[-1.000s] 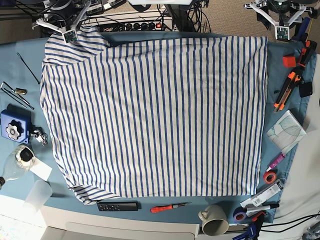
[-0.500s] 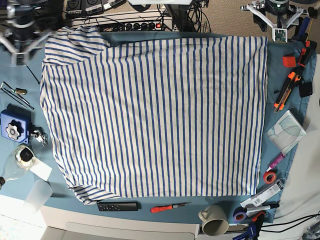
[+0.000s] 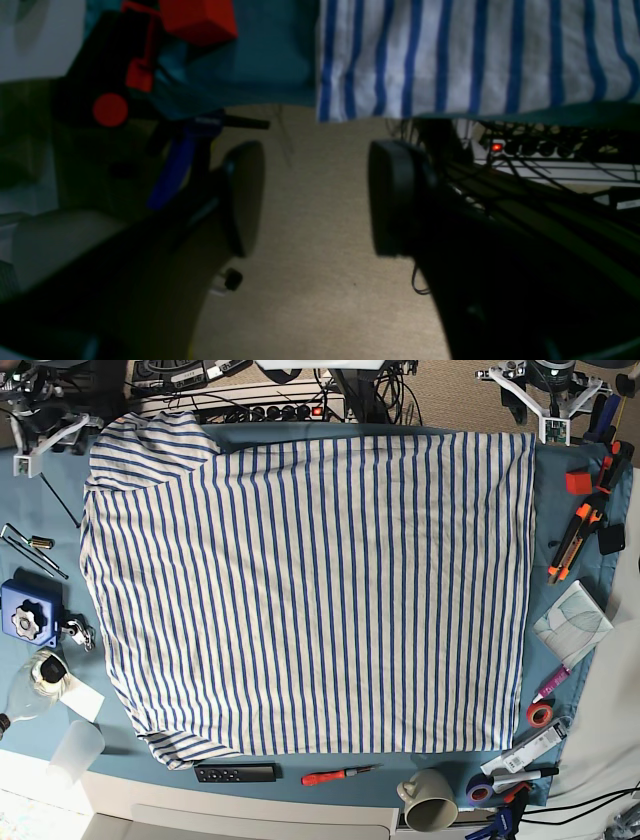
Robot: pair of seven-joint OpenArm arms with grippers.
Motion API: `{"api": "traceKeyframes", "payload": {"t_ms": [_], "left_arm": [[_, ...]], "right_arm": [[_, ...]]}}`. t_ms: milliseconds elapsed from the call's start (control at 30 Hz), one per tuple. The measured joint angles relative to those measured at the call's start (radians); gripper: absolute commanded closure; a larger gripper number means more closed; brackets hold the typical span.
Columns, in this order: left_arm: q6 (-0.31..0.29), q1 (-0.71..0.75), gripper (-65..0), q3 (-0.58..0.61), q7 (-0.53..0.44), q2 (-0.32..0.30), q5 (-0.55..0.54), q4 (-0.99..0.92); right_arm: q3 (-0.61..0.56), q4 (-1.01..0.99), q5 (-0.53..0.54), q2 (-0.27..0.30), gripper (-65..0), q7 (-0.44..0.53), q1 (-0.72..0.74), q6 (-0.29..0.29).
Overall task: Fold the T-shirt properly
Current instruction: 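Lower both grippers to the collar-edge corners of the striped shirt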
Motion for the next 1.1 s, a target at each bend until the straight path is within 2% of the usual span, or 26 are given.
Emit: {"api": "traceKeyframes", "payload": {"t_ms": [133,233,300,633,767,967,1033,1100], "left_arm": [[0.0,0.0,-33.6,0.0,0.0,0.0,0.0,0.0],[0.0,-0.001,-33.6,0.0,0.0,0.0,0.0,0.0],[0.0,-0.003,-33.6,0.0,0.0,0.0,0.0,0.0],[0.0,-0.003,-33.6,0.0,-0.004,0.0,0.0,0.0],[0.0,-0.003,-33.6,0.0,-0.004,0.0,0.0,0.0],[0.0,-0.003,-33.6,0.0,-0.005,0.0,0.0,0.0],[0.0,-0.003,-33.6,0.0,-0.004,0.0,0.0,0.0],[0.0,-0.003,-33.6,0.0,-0.005,0.0,0.0,0.0]], "right_arm": [[0.0,-0.002,0.008,0.0,-24.7,-0.021,0.0,-0.003],[0.0,-0.004,0.087,0.0,-24.7,-0.089,0.0,0.038],[0.0,-0.004,0.121,0.0,-24.7,-0.08,0.0,0.039],[0.0,-0.004,0.105,0.0,-24.7,-0.058,0.016,0.038],[0.0,-0.005,0.032,0.0,-24.7,-0.033,0.016,0.034],[0.0,-0.075,0.053,0.0,-24.7,-0.021,0.058,0.034],[0.0,-0.126,0.069,0.0,-24.7,-0.034,0.08,0.059],[0.005,-0.159,0.129,0.002,-24.7,-0.058,0.095,0.092]]}}
